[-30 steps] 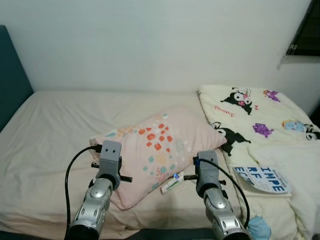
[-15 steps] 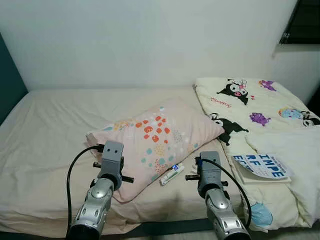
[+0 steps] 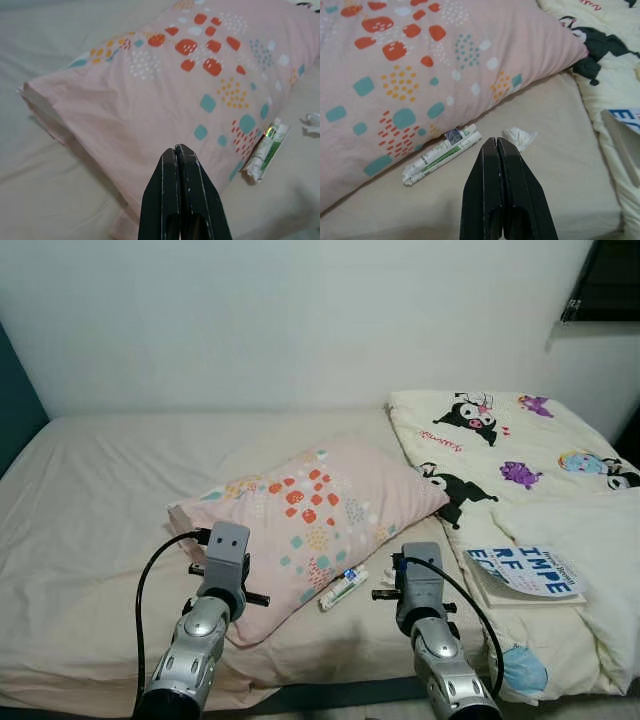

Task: Clean up the room

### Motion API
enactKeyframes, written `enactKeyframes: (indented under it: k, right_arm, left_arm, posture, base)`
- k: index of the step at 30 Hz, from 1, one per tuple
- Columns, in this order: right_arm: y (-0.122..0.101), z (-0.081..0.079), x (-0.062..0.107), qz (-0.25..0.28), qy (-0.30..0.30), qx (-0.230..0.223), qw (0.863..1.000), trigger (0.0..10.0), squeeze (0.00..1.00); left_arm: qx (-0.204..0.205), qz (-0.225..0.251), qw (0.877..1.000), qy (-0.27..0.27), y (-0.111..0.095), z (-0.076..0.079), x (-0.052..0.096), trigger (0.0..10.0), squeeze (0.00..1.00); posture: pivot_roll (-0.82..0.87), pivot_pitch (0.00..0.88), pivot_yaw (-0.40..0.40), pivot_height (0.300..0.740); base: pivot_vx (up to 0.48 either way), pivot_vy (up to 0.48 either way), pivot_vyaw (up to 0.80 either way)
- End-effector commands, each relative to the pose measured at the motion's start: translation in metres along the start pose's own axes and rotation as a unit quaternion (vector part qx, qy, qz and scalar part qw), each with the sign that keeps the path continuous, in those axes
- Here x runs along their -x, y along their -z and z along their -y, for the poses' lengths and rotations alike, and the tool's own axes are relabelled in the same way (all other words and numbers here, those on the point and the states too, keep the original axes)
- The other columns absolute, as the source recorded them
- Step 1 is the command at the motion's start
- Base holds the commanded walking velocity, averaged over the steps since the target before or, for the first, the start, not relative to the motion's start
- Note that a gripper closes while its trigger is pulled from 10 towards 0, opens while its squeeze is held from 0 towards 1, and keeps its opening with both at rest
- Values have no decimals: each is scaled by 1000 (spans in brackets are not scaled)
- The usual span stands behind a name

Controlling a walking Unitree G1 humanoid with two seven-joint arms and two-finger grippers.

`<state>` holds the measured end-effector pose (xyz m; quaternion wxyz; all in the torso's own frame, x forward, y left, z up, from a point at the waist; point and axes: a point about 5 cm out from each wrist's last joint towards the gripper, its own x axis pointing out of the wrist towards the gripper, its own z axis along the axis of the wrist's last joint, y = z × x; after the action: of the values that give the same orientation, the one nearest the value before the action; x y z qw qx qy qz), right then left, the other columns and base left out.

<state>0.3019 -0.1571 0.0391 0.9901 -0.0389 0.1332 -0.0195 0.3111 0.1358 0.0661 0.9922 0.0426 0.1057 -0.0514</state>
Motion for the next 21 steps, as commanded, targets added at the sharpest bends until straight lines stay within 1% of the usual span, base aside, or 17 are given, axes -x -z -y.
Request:
enactKeyframes:
  k: [1,14,21]
  right_arm:
    - [0,2,1,-4,7,-7,1000,10000,0]
    - [0,4,1,-3,12,-7,1000,10000,0]
    - [-1,4,1,-3,14,-13,1000,10000,0]
  left_arm:
    - [-7,-8,1000,4,3,1,1,10000,0]
    - [-8,-7,1000,7,2,2,0,10000,0]
    - [-8,-6,1000,8,1,2,0,10000,0]
  posture:
    - [19,0,-35,611]
    - [16,0,-31,611]
    - [15,0,-28,588]
  base:
    - [0,0,0]
    - [0,0,0]
    - [0,0,0]
